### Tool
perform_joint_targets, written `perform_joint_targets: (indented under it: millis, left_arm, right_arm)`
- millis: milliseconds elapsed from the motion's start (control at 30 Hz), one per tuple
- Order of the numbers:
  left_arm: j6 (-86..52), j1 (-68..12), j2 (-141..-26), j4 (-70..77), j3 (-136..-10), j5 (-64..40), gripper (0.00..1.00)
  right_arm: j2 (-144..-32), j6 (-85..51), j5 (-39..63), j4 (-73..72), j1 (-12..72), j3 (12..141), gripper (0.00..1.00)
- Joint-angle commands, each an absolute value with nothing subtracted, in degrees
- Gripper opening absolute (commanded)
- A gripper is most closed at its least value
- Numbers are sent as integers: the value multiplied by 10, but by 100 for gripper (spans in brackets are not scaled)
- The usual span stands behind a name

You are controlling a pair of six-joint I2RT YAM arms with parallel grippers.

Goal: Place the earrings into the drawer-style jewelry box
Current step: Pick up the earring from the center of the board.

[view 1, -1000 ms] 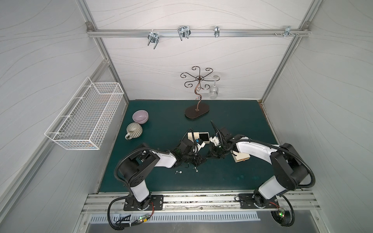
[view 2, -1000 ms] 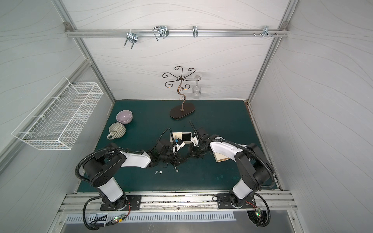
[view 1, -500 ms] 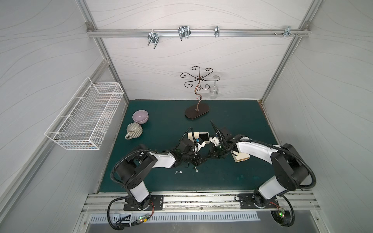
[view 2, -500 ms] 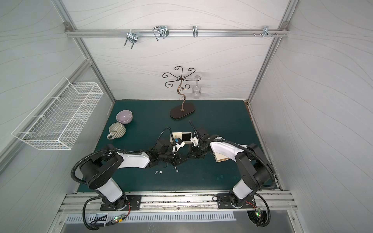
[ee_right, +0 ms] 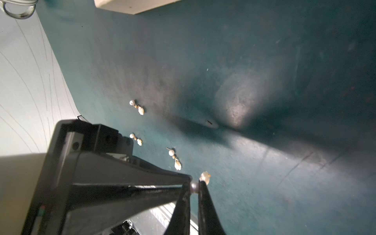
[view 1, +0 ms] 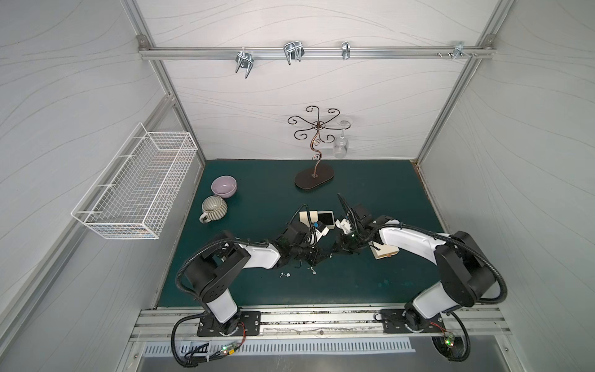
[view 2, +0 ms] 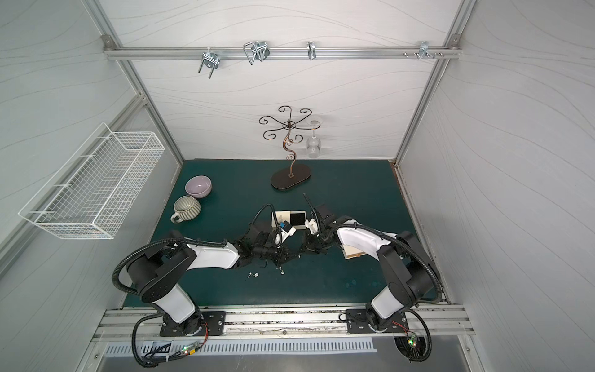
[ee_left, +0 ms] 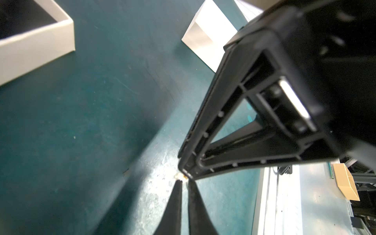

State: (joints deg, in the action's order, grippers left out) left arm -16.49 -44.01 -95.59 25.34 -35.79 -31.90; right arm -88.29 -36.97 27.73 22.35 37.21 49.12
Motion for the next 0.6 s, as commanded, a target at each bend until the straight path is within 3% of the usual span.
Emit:
perform_joint_targets:
  millis: [0,200,367,567]
  left_arm:
    - [-155,-442,-946,261,-372,-319,8]
    - [-154,-442,-942,256,-374,-317,0]
    - [-154,-442,-940,252,-375,-315,0]
    - [-155,-442,-938,251,-376,-318,0]
  right_arm:
    - [-859,-357,291,230,370,484,9]
    - [-850,-351,295,227,371,479,10]
    - [-841,-347,299,216,371,473,11]
    - [-823,-344,319,187,360,457,21]
